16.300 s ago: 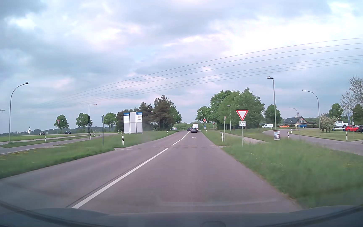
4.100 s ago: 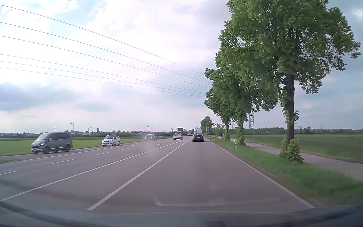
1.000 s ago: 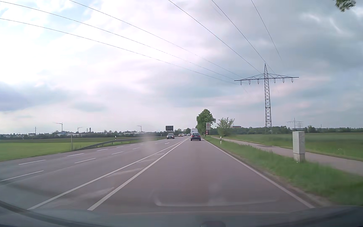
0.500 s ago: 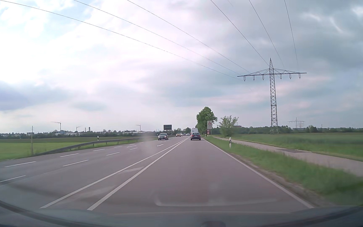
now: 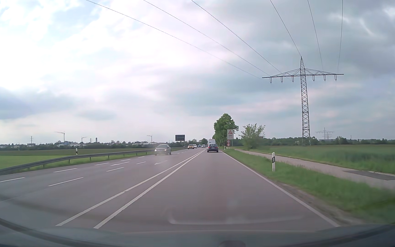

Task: Follow the waypoints while adhering to traffic rules and regulations

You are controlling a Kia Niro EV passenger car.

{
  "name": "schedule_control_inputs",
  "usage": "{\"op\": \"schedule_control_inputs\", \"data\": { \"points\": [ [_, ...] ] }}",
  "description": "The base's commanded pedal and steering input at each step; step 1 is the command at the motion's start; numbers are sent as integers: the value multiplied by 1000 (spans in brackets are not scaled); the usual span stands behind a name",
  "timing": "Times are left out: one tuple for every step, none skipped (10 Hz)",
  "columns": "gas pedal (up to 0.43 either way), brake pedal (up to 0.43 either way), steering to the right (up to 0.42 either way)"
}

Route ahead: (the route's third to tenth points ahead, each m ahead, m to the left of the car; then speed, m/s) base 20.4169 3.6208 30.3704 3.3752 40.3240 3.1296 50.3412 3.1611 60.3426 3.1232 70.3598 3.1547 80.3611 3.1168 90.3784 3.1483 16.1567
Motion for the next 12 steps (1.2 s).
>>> {"op": "schedule_control_inputs", "data": {
  "points": [
    [287,0,0],
    [287,0,0],
    [280,0,0],
    [280,0,0],
    [280,0,0],
    [280,0,0],
    [280,0,0],
    [280,0,0],
    [280,0,0],
    [268,0,0],
    [248,0,0],
    [240,0,0]
  ]
}}
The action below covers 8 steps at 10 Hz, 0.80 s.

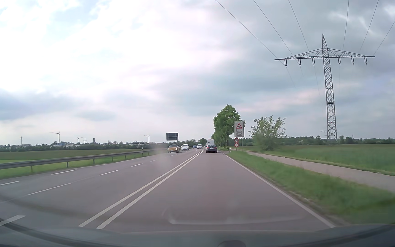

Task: Follow the waypoints while adhering to traffic rules and regulations

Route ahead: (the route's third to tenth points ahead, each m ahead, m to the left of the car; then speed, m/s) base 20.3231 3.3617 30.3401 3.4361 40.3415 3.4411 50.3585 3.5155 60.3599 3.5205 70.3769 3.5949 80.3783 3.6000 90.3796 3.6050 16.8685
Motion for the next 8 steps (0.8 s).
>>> {"op": "schedule_control_inputs", "data": {
  "points": [
    [240,0,0],
    [240,0,0],
    [228,0,0],
    [228,0,0],
    [228,0,-1],
    [220,0,-1],
    [220,0,0],
    [209,0,-1]
  ]
}}
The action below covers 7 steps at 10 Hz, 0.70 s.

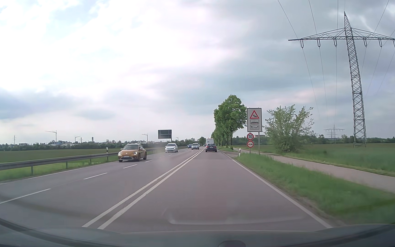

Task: Follow the waypoints while adhering to traffic rules and regulations

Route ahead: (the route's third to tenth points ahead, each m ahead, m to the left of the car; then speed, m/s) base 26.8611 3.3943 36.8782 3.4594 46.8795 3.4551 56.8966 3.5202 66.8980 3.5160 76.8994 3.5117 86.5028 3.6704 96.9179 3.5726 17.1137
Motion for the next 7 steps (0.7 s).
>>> {"op": "schedule_control_inputs", "data": {
  "points": [
    [209,0,-1],
    [209,0,-2],
    [209,0,-2],
    [209,0,-2],
    [209,0,-2],
    [209,0,-2],
    [209,0,-2]
  ]
}}
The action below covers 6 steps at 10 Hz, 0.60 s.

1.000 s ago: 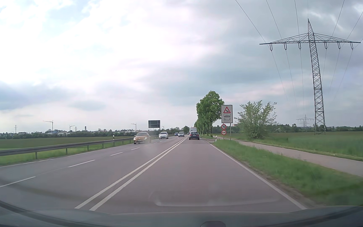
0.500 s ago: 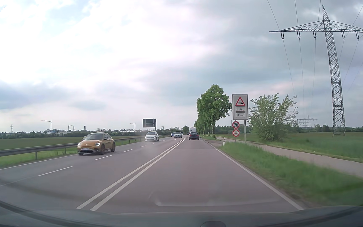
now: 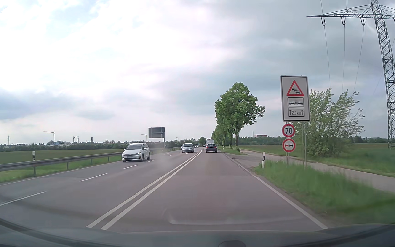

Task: Follow the waypoints while adhering to traffic rules and regulations

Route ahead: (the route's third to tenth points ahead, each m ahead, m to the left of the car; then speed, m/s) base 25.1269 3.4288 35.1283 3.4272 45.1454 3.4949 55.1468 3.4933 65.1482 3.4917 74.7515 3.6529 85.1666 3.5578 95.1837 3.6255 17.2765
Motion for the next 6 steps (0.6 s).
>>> {"op": "schedule_control_inputs", "data": {
  "points": [
    [209,0,-3],
    [209,0,-3],
    [209,0,-3],
    [209,0,-3],
    [209,0,-3],
    [209,0,-2]
  ]
}}
